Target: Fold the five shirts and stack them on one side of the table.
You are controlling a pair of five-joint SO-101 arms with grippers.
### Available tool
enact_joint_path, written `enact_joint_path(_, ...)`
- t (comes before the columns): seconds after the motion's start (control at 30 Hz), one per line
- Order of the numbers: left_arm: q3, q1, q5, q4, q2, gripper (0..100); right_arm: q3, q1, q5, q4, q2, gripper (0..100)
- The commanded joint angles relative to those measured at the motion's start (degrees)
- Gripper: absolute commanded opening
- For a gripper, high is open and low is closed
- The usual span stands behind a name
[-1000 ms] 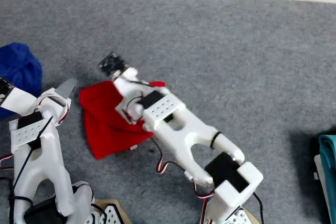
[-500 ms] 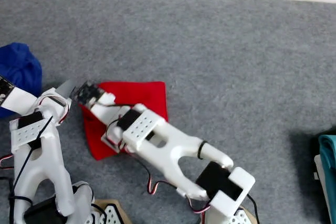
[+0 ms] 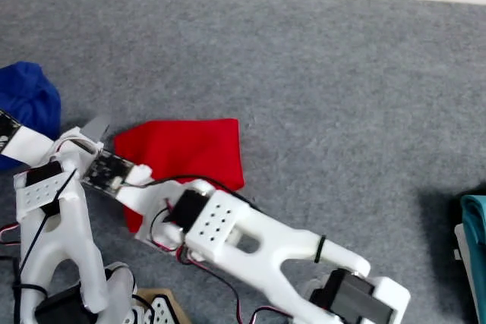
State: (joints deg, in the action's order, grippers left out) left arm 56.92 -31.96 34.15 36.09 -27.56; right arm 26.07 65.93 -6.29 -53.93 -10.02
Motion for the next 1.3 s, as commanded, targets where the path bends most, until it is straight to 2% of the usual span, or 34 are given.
enact_joint_path(0.0, -0.22, 0.66, 0.70, -0.88, -1.71, 46, -0.31, -4.44, 0.70, 1.45, -4.00, 0.8)
enact_joint_path(0.07, -0.22, 0.66, 0.70, -0.88, -1.71, 46, -0.57, -7.60, 2.29, 2.15, -3.47, 0.8)
enact_joint_path(0.23, -0.13, 0.66, 0.53, -0.88, -1.71, 46, -0.13, -19.91, 13.27, 9.71, -0.57, 0.9)
enact_joint_path(0.37, 0.48, 0.84, 0.44, -0.97, -1.71, 46, -0.40, -25.45, 13.89, 12.79, 3.82, 2.8)
enact_joint_path(0.53, 0.57, 1.80, 0.44, -0.97, -1.71, 46, -0.48, -26.51, 13.89, 12.79, 7.96, 22.9)
enact_joint_path(0.6, 0.66, 2.07, 0.44, -0.97, -1.71, 46, -0.48, -26.33, 13.89, 12.79, 9.01, 26.4)
enact_joint_path(1.0, 0.66, 1.89, 0.44, -0.97, -1.71, 46, -0.13, -30.29, 13.89, 12.88, 10.15, 26.5)
enact_joint_path(1.27, 0.75, 1.89, 0.44, -0.88, -1.71, 46, -3.74, -30.29, 14.15, 14.55, 21.93, 26.6)
